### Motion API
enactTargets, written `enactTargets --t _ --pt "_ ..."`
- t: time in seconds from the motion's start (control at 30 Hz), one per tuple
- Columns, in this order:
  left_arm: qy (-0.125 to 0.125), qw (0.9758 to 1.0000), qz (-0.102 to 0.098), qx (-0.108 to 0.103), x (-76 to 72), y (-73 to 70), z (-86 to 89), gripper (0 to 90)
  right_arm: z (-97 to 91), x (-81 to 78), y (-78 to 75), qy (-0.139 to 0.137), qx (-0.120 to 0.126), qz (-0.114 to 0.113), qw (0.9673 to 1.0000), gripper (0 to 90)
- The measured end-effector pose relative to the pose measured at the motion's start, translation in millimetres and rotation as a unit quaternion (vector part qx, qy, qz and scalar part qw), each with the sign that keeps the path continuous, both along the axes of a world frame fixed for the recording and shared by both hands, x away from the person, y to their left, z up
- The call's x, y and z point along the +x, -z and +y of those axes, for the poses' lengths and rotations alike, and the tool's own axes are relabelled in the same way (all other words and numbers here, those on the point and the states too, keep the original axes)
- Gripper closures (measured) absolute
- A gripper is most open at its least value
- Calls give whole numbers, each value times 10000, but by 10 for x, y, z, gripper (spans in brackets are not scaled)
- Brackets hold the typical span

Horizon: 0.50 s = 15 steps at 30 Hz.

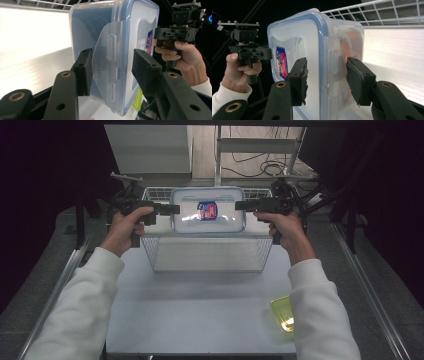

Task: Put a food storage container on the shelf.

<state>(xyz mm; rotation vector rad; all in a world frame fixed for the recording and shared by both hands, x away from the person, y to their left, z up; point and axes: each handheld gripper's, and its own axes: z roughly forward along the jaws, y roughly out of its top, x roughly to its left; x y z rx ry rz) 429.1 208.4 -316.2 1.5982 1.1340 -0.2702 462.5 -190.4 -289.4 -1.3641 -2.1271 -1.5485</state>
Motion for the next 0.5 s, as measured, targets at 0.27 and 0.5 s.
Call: enactTargets --t 0.27,0.5 --pt "-104 9999 64 -103 139 42 42 513 33 151 81 172 170 72 9997 520" --pt "-317 9989 252 -221 220 79 24 492 46 211 105 342 203 287 9988 512"
